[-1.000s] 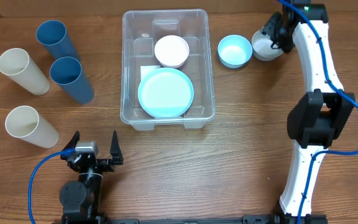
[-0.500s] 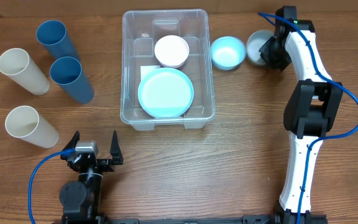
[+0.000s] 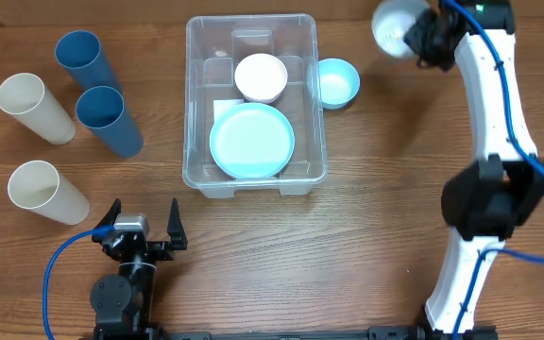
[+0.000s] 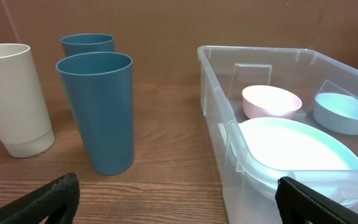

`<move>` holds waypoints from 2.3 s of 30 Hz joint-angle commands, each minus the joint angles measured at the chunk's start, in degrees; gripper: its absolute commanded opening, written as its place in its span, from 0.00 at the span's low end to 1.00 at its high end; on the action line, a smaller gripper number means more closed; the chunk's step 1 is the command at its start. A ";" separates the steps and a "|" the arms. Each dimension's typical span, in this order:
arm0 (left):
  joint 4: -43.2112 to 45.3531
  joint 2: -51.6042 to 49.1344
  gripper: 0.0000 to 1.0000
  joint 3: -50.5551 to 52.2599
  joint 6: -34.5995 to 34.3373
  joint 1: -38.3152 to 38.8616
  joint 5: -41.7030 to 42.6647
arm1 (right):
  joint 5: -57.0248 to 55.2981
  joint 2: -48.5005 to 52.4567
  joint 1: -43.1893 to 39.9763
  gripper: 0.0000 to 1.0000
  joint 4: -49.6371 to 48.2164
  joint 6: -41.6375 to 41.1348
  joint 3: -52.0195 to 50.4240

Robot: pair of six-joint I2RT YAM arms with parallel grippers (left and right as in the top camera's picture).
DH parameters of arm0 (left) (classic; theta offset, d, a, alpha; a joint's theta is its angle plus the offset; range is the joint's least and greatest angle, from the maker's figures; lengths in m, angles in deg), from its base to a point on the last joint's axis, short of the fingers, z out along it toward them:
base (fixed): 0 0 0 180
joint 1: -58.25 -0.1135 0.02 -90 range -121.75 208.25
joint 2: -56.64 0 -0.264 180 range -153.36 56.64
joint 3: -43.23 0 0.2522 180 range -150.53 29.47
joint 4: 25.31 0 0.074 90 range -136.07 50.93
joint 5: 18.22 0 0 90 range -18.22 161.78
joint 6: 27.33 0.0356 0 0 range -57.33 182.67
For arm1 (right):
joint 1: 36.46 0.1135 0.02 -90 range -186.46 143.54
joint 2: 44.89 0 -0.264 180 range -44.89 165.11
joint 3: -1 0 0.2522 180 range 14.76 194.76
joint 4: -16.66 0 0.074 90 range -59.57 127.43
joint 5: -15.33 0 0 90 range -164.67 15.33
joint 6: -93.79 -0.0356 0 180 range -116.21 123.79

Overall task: Pack container
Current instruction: 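Place the grey bowl into the pink bowl inside the container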

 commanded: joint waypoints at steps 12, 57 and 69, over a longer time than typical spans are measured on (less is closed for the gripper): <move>0.02 0.48 1.00 0.20 1.27 -0.31 -0.17 | -10.25 1.62 27.32 0.04 -15.02 7.26 -5.31; 0.02 0.48 1.00 0.20 1.27 -0.28 -0.17 | -2.43 10.78 30.01 0.42 -22.88 13.55 -10.62; 0.02 0.48 1.00 0.20 1.27 -0.31 -0.17 | -2.45 9.86 30.01 0.42 -18.53 17.25 -0.39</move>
